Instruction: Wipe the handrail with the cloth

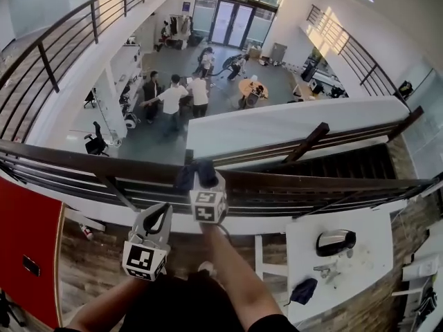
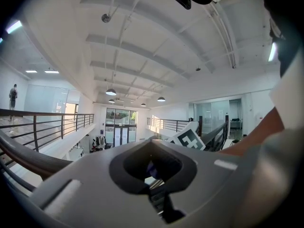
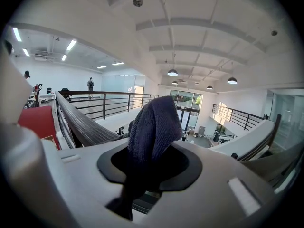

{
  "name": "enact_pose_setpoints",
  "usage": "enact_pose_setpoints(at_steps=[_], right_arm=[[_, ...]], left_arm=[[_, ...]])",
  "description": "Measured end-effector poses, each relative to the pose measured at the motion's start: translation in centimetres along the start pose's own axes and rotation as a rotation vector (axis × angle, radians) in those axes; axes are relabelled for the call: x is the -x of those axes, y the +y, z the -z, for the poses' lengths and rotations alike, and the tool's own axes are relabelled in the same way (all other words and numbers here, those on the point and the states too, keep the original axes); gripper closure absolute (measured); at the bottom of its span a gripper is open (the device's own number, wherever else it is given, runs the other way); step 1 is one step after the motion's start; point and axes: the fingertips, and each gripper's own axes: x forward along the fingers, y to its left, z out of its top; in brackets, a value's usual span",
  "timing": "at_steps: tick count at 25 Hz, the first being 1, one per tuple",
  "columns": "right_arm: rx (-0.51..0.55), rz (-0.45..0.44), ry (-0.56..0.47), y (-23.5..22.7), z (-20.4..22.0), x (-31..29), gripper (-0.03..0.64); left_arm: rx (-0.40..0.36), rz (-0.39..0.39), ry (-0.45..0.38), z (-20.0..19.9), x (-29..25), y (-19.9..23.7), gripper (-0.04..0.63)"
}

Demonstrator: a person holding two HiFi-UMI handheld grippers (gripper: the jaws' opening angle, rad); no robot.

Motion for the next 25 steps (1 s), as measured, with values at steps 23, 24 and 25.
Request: enact_pose_setpoints(at_steps=[23,24,25], right_arm=[[-0.006,0.012,-0.029,-7.6,0.9,1.9,0.485],[-0.006,0.012,-0.028,-8.0,1.0,2.1,0.485],[-0.006,0.013,-0.026,-8.5,1.1,2.2,0.485]], left_arm=[[-0.019,0.046,0.011,0.5,-4.1,-6.2,0.597],[-0.017,0.047,0.012,0.6,-4.2,-6.5,0.597],[-0.016,0.049,0.013,0.6,-4.4,-6.9,0.597]])
